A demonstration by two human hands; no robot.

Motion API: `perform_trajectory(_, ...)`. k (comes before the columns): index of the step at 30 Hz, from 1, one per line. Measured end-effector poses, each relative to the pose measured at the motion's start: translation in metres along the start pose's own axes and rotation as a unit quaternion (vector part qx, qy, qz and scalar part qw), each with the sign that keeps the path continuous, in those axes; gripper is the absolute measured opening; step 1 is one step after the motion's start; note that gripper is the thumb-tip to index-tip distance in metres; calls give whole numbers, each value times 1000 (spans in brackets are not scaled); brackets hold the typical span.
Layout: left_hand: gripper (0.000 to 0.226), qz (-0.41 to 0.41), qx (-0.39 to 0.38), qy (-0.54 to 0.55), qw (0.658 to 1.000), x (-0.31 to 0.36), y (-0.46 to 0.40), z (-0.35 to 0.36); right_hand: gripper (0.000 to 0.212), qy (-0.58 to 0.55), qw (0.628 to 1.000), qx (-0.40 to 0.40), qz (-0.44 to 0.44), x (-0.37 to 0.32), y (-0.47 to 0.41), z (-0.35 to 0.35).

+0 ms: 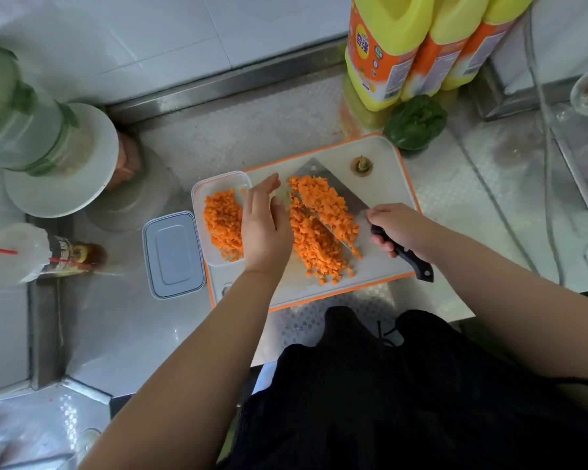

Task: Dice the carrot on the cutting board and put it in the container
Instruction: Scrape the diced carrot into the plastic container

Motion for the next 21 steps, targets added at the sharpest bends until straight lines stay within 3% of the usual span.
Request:
perform_trajectory(5,36,227,-64,-96,967,23,11,-10,17,21,999,-33,-6,-34,8,11)
perform_trajectory(7,38,275,-106,-134,946,30,14,-7,19,52,997,-57,-12,-50,8,23)
perform_trajectory(13,35,267,-138,-194,934,19,14,-10,22,155,984,-84,-3,-89,-4,63)
perform_trajectory(21,26,168,-135,-187,959,-11,-3,-25,21,224,971,-82,19,-110,-18,77)
Point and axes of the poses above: each hand's wrist, its own y-axis away from the middle knuckle, its own z-axis out of the palm, x = y × z, the point moved 4 cm from there along -y, towards the middle knuckle, and after that the axes turned 12 degrees about y, right-handed, at the moved point
